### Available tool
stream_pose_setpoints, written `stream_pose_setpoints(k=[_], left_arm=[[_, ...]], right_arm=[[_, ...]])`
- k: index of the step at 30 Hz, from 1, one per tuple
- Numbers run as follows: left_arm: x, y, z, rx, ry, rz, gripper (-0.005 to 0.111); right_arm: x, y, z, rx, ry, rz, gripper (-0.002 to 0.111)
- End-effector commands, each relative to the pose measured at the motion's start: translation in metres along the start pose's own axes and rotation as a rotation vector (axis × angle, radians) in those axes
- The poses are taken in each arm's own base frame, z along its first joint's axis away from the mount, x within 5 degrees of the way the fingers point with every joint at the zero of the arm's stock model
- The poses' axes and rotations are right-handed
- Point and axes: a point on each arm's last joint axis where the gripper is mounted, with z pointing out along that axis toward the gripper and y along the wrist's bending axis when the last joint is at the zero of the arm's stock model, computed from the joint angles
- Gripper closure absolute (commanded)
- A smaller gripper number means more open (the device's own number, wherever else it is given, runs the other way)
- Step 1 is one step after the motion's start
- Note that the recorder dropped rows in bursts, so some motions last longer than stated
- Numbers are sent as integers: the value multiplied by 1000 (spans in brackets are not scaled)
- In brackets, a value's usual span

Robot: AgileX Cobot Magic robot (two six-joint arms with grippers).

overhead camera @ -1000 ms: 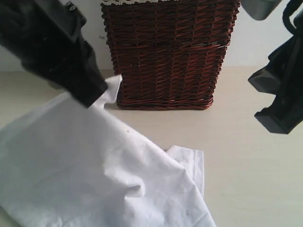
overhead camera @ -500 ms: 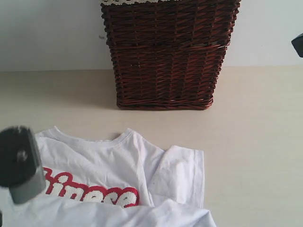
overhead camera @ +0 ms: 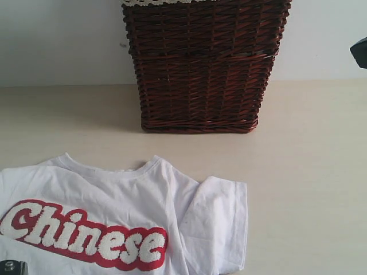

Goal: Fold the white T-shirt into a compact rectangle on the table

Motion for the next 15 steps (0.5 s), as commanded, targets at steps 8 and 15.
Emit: stream_pose_setpoints(k=[8,15], left_arm=[[-30,-1,-49,-240,-203,26,51],[-104,106,-17,-670,-236,-365,107]], right_arm=[[-3,-1,-2,-1,-24,3,69],[-3,-1,-2,-5,-28,4,69]])
